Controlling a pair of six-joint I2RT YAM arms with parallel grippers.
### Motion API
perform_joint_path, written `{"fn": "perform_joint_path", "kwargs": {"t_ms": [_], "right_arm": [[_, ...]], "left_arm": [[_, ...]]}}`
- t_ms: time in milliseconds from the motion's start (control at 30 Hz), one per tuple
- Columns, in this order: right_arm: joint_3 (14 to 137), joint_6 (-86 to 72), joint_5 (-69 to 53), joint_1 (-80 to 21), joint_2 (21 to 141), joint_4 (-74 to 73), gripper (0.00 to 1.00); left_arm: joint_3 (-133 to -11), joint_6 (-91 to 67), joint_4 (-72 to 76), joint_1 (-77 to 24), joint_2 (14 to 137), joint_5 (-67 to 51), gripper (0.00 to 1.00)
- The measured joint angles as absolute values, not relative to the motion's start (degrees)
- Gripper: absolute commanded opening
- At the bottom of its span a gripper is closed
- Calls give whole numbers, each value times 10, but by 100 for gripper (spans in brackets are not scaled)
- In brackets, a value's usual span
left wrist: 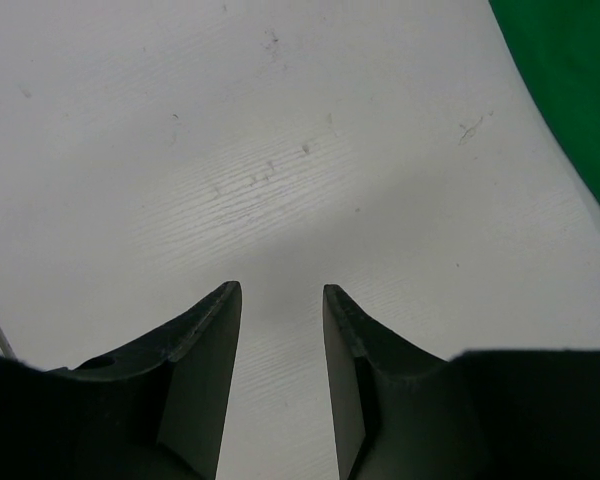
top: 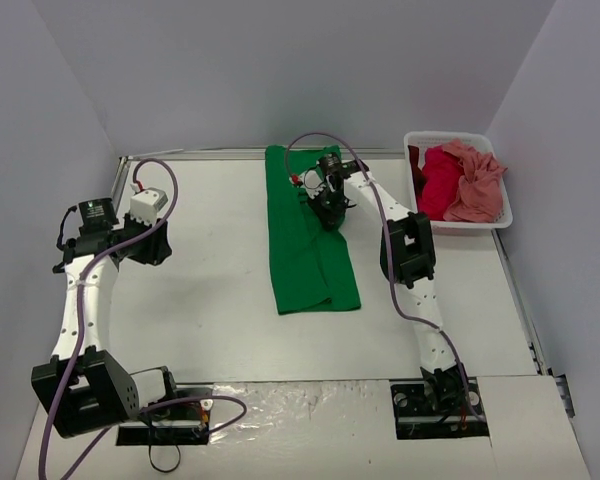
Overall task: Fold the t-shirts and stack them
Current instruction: Rotate the tshirt 90 degrees
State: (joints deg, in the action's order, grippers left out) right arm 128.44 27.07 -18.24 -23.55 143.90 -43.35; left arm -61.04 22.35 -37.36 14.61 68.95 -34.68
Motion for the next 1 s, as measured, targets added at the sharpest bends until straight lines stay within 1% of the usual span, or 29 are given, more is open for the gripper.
{"fn": "perform_joint_path", "kwargs": {"t_ms": [100, 333, 367, 400, 467, 500, 533, 600, 700, 800, 867, 1000], "right_arm": [[1257, 273, -183, -236, 1423, -422, 0], [1104, 284, -194, -236, 1331, -421, 0], [1086, 285, -196, -236, 1318, -423, 2], [1070, 286, -198, -236, 1306, -425, 15], [1044, 285, -203, -236, 1279, -429, 24], [1035, 284, -205, -236, 1265, -431, 45], [1025, 282, -207, -236, 1247, -431, 48], [1000, 286, -211, -236, 1202, -430, 50], [948, 286, -212, -233, 1110, -426, 43], [878, 286, -223, -211, 1002, -425, 43], [827, 286, -241, -172, 933, -423, 43], [739, 288, -265, -58, 817, -430, 46]], "left_arm": [[-619, 223, -376, 142, 689, -344, 38], [-630, 223, -390, 126, 662, -342, 38], [-630, 223, -394, 121, 656, -342, 38], [-630, 224, -398, 114, 648, -342, 38], [-630, 225, -407, 101, 632, -340, 38], [-631, 228, -413, 94, 623, -339, 39], [-632, 231, -419, 85, 616, -337, 41], [-640, 241, -439, 69, 602, -336, 42], [-649, 259, -464, 29, 580, -334, 43], [-648, 272, -483, -35, 554, -319, 43], [-637, 279, -483, -84, 535, -304, 43], [-602, 289, -486, -180, 520, -255, 42]]}}
